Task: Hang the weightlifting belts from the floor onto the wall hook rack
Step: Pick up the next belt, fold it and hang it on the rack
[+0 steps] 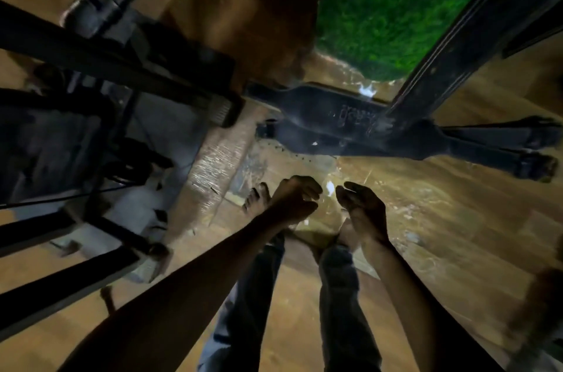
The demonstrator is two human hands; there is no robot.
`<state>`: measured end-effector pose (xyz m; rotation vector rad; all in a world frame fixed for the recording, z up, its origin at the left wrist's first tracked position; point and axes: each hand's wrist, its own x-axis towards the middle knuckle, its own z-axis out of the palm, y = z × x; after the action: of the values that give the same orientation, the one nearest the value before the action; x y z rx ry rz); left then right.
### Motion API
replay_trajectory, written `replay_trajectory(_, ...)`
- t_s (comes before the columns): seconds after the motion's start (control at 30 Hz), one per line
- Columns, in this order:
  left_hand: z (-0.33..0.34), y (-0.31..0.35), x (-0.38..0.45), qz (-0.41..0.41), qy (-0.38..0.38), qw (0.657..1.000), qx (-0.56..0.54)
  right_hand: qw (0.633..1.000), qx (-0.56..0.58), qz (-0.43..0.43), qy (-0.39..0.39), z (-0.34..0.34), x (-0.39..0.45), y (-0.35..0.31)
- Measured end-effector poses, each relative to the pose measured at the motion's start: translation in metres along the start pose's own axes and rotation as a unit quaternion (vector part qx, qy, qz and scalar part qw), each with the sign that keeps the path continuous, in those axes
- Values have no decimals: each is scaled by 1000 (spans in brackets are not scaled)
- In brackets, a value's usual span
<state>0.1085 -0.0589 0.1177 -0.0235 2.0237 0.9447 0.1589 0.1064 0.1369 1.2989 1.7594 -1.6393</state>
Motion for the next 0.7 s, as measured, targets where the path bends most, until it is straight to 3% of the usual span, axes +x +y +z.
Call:
replay_trajectory(0.23, 17, -122, 87, -72, 76, 994, 24, 1000, -4, -3, -31, 73, 106, 77)
replay_trajectory(0.37, 26, -171, 134, -116, 134, 984, 11, 993, -109, -23, 25, 112, 171, 122)
replay_trajectory(0.53, 36, -208, 169, -114, 110, 987, 26, 908, -394, -89, 111, 121, 218, 142)
replay_trajectory(0.6, 39, -212, 172, -104, 97, 990, 6, 856, -468, -166, 144, 117, 231, 152)
replay_trajectory(0.7, 41, -217, 171, -125, 85, 988, -35, 810, -536, -203, 124, 105, 241, 160)
